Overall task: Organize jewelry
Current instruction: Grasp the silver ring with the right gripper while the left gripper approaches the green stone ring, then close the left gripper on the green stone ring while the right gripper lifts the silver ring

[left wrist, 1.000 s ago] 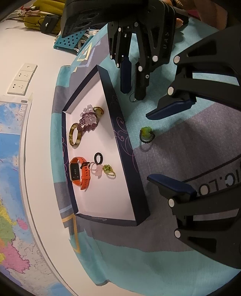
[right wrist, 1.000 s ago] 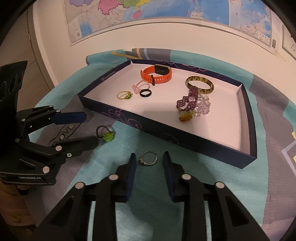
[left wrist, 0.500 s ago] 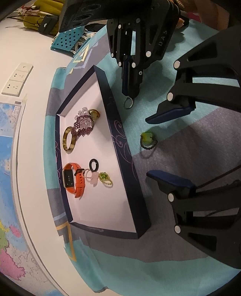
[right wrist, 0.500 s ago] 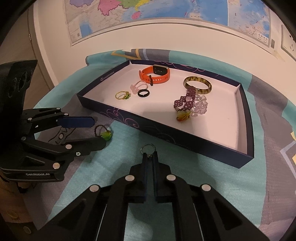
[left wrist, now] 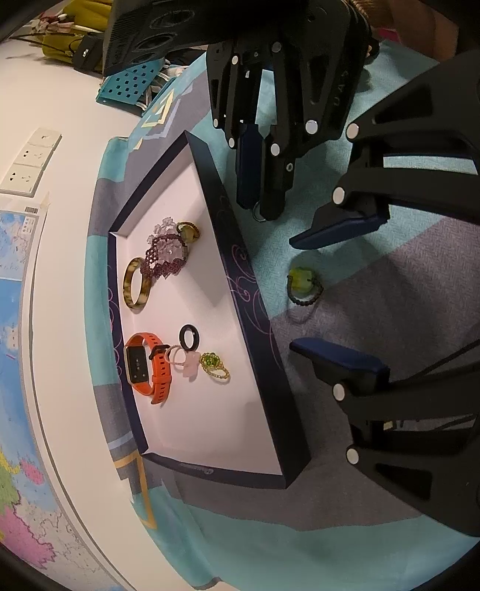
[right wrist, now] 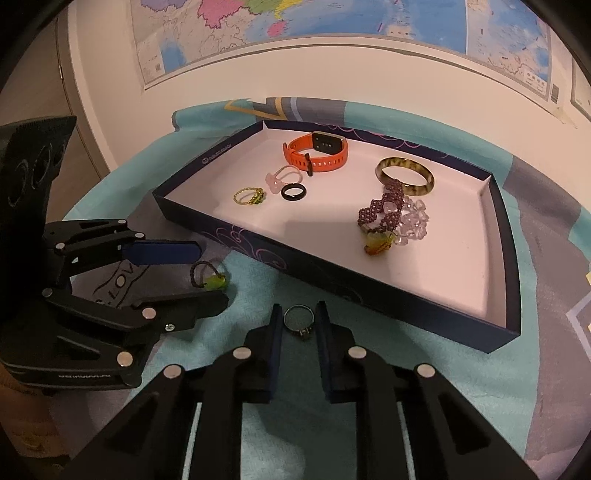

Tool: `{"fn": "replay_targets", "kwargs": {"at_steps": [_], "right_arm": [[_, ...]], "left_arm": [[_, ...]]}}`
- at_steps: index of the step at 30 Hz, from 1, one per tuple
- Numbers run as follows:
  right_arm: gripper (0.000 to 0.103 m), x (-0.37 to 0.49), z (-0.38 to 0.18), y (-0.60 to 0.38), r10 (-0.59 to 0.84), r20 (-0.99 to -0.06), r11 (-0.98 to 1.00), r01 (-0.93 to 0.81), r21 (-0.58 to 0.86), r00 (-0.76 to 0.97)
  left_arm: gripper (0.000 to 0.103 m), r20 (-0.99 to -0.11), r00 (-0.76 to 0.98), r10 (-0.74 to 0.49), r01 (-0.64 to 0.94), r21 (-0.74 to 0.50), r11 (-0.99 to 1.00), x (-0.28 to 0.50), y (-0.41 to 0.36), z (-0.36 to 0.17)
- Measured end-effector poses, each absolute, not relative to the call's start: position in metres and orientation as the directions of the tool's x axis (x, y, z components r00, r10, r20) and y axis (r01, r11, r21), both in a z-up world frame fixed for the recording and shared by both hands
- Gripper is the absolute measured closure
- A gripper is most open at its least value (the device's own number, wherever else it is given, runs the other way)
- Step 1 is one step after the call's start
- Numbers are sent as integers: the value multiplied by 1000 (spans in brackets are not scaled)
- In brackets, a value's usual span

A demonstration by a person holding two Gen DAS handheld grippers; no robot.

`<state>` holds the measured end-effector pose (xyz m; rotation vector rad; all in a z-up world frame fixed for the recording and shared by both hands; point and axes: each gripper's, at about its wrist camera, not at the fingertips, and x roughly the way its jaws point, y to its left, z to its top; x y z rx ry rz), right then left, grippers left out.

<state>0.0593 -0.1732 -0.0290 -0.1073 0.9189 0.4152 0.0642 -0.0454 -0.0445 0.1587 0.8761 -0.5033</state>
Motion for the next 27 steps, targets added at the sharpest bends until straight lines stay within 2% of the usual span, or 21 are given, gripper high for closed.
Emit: {"fn": "replay_targets", "kwargs": {"at_steps": [3, 9, 12, 18, 20, 27], "right_arm": [[87, 57, -29, -174, 300, -789, 915, -395, 80, 536], [87, 55, -28, -178, 310, -786, 915, -391, 95, 535], [87, 51, -26, -180, 316, -781, 914, -393, 99, 539], [87, 49, -23, -185, 327, -772, 915, -387, 115, 545], [87, 48, -22, -187, 328, -769, 917, -382, 118, 549], [87, 46, -17, -194, 339, -757, 917, -378, 132, 558]], "left_arm": [[64, -768, 528, -363, 494, -70, 867, 63, -46, -45], [72, -770, 525, -362, 501, -64, 863, 64, -49, -46], [82, -771, 525, -359, 504, -58, 862, 64, -49, -46], [83, -771, 531, -353, 501, -51, 864, 61, -50, -45], [89, -771, 527, -356, 502, -56, 863, 60, -49, -45], [89, -767, 527, -366, 500, -69, 863, 55, -46, -42]]}}
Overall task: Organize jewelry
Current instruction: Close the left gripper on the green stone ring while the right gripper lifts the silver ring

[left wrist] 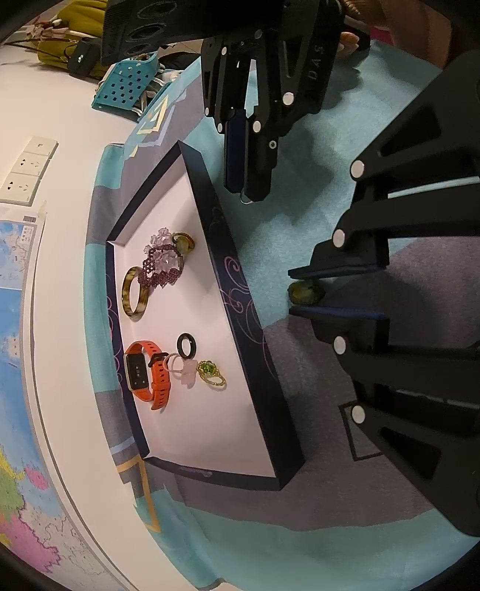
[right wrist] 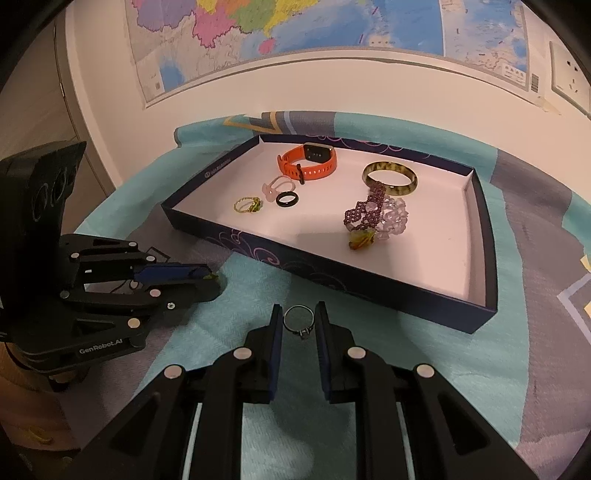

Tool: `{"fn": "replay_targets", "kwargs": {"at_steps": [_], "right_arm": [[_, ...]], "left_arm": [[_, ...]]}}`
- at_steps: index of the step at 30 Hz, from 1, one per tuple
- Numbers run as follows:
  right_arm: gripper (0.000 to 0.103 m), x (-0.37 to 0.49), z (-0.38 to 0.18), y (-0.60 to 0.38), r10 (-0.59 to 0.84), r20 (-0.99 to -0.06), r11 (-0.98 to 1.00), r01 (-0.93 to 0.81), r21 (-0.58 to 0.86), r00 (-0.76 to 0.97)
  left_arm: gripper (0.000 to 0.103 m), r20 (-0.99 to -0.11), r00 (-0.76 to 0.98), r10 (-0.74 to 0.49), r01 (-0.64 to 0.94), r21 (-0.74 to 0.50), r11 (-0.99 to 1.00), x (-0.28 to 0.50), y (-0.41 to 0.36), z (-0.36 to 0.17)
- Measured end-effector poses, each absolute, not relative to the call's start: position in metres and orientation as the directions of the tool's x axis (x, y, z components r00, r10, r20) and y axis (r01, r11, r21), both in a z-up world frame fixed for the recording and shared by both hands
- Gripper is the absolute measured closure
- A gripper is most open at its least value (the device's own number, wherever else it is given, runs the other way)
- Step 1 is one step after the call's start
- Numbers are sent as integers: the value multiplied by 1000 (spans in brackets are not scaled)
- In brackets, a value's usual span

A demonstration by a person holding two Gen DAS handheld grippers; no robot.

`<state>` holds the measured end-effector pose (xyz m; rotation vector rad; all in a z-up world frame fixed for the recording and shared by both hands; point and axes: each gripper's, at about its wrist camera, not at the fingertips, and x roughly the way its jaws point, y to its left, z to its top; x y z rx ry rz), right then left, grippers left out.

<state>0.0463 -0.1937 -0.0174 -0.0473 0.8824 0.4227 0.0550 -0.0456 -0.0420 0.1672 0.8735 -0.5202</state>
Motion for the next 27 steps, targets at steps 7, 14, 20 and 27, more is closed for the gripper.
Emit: {"fn": "replay_targets", "kwargs": {"at_steps": [7, 14, 20, 27], "right_arm": [[87, 45, -13, -198, 340, -748, 918, -373, 133, 570], [87, 44, -2, -201, 339, -728, 920, -372, 124, 596], [87, 46, 3, -202, 337, -720, 921, -370, 120, 606], [87, 51, 8, -202, 335, -712, 921, -374, 110, 617]], "left_arm": [[89, -748, 547, -375, 502, -65, 862, 49, -43, -31], [89, -726, 568, -387, 504, -64, 861, 48, -42, -18], [89, -713, 583, -390, 501, -62, 863, 50, -43, -10], [88, -702, 595, -392, 494, -65, 867, 56, -43, -6]]}}
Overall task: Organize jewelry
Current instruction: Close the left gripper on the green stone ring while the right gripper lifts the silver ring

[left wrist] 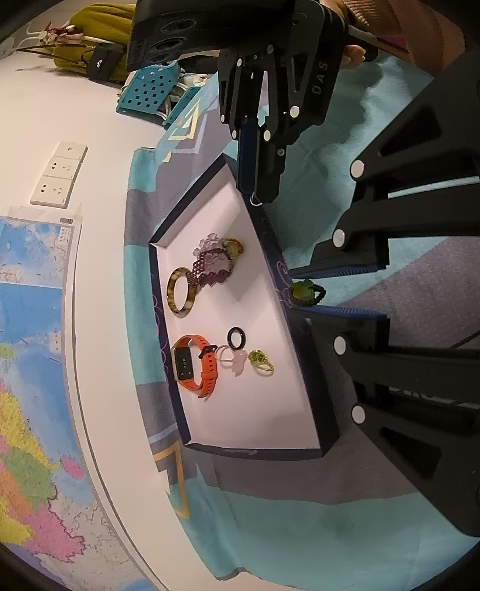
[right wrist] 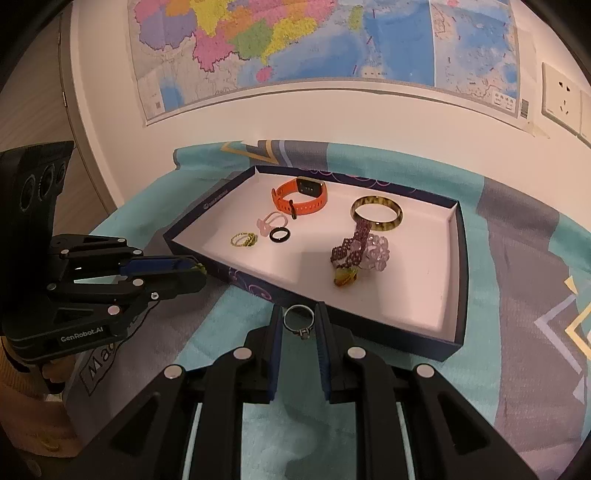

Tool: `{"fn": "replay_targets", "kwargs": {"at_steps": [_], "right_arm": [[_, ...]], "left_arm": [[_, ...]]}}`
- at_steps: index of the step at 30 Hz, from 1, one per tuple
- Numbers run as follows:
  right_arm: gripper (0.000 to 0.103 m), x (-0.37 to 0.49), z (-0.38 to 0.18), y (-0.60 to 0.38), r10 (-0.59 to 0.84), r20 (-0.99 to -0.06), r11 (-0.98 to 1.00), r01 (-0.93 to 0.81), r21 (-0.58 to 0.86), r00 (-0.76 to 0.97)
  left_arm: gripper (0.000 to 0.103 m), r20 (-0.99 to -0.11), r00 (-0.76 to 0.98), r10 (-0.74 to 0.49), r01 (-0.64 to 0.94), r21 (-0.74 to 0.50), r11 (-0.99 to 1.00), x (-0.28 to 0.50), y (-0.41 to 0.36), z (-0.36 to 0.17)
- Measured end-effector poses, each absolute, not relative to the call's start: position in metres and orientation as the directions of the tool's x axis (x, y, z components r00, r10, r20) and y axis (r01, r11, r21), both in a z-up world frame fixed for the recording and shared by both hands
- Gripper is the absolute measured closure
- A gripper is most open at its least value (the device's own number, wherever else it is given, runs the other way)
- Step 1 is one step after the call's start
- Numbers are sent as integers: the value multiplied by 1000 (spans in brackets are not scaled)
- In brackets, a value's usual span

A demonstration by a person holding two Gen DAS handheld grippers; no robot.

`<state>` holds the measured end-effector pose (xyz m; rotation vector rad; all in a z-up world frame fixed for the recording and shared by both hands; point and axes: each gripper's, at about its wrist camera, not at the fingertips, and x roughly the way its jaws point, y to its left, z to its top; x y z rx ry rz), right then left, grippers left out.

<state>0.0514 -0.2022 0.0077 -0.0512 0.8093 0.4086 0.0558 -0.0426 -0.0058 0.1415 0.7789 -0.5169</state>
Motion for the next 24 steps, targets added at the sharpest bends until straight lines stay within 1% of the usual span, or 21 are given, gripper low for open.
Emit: {"fn": "replay_targets", "kwargs": {"at_steps": [24], "right_arm": [[87, 77, 14, -208, 314, -705, 930, -356, 93, 636]], "left_arm": [[88, -690, 615, -382, 470, -68, 880, 79, -46, 1]]}}
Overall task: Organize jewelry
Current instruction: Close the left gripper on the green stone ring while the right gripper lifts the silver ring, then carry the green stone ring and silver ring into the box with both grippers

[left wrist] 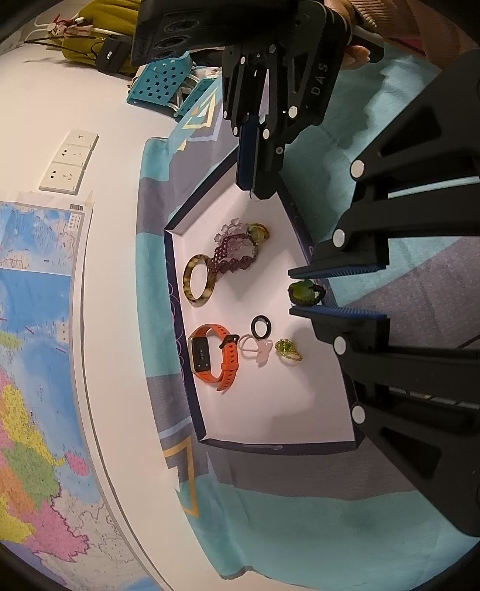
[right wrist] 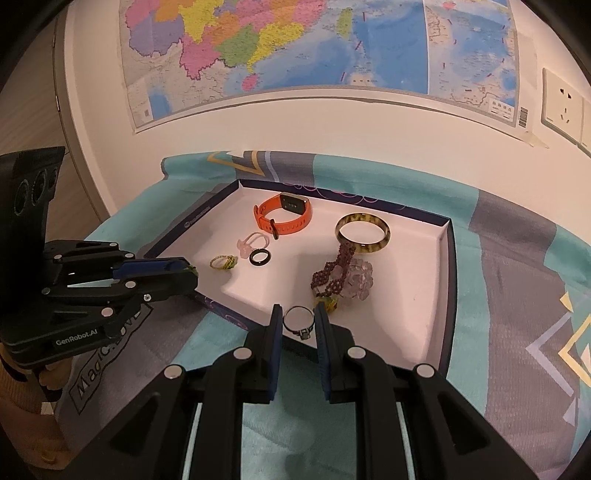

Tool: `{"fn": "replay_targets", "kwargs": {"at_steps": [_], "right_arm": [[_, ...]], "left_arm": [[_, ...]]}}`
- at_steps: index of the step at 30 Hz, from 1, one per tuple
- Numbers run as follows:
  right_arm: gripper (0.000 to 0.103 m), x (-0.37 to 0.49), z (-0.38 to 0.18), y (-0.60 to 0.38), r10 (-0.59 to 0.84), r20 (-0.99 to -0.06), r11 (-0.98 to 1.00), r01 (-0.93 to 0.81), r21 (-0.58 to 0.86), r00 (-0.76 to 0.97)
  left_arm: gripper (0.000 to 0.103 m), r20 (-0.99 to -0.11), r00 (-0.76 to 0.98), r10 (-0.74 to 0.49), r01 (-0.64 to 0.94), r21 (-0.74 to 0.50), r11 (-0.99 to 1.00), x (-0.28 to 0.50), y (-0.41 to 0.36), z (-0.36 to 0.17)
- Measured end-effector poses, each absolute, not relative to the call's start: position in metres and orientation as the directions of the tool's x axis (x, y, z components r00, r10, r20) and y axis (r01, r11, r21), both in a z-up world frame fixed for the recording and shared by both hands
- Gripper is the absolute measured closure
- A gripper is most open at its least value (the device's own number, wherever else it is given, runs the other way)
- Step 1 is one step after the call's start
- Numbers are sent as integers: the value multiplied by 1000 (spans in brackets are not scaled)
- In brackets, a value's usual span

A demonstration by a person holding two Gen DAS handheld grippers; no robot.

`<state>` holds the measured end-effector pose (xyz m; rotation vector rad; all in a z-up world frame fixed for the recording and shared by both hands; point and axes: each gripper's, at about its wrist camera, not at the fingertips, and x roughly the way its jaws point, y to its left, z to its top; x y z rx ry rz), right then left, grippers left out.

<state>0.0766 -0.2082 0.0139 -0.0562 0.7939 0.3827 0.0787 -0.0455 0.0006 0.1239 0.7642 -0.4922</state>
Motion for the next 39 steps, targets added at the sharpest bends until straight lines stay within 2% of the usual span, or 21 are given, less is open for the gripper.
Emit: {"fn": "replay_targets", "kwargs": {"at_steps": [39], "right_arm": [[87, 92, 9, -206, 301, -718, 935, -344, 92, 627]], "left_arm": [[88, -696, 619, -363, 443, -72, 894, 101, -45, -6]]}}
